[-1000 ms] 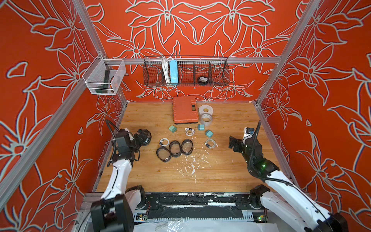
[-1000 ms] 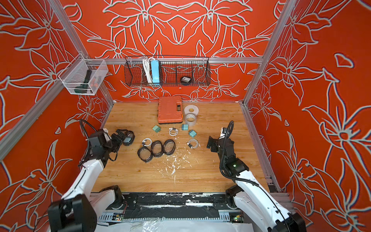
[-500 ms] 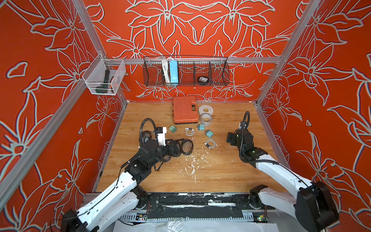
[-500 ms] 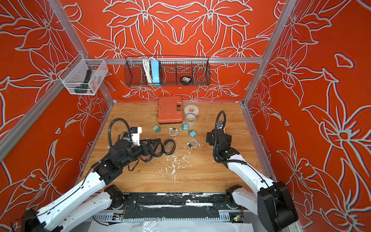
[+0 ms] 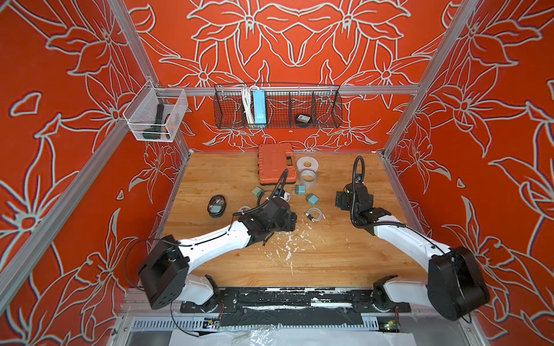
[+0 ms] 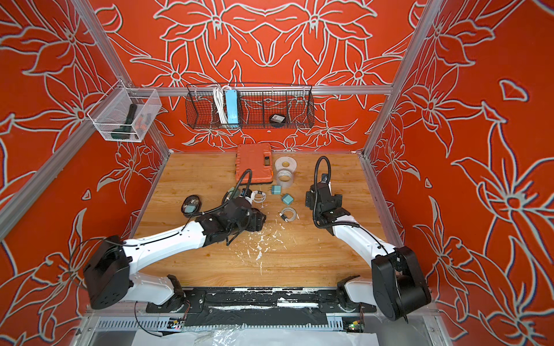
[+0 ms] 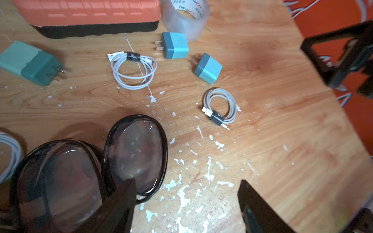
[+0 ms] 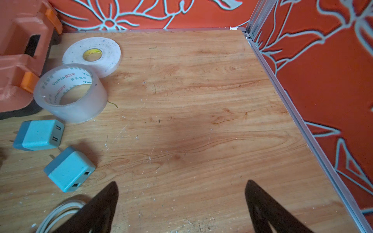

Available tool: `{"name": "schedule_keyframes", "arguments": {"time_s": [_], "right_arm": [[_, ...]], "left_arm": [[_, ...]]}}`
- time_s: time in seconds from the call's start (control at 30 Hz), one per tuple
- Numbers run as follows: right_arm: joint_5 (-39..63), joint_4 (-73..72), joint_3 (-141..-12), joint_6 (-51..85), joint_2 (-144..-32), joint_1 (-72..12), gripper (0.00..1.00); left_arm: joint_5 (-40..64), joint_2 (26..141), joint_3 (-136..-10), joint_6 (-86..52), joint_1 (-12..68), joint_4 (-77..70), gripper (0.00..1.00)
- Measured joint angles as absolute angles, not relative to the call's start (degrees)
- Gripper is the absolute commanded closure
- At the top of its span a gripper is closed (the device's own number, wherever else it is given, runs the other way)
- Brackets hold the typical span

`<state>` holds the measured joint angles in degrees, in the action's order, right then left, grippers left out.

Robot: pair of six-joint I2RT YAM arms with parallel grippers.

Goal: Pack away charging kits
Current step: Pick up the storage bag at the center of the board.

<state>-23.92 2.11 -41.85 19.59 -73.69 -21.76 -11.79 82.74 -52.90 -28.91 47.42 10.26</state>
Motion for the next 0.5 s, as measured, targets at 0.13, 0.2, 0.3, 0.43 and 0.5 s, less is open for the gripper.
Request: {"name": "schedule_keyframes", "arguments": {"time_s": [0.13, 0.2, 0.3, 0.43, 0.5], "right_arm": [[-23.9, 2.07, -41.23, 19.59, -72.6, -21.76, 0.02], [-23.88, 2.11, -41.23, 19.59, -72.62, -21.76, 0.02], [-23.62, 2.13, -41.23, 19.59, -72.62, -21.76, 0.02], [-23.29, 2.11, -41.23, 19.51, -72.66, -21.76, 0.02], [-23.14, 2.13, -41.23, 19.4, -72.71, -21.76, 0.02]], "left_arm": [[-18.7, 90.76, -59.13, -28.29, 50.04, 15.86, 0.35], [-21.78, 94.56, -61.63, -28.34, 50.5, 18.31, 0.4], [-25.3, 99.72, -64.66, -28.29, 50.59, 21.71, 0.41], [-29.63, 105.67, -68.55, -28.62, 50.59, 26.37, 0.44], [-30.87, 107.22, -69.69, -28.67, 50.59, 27.7, 0.47]]}}
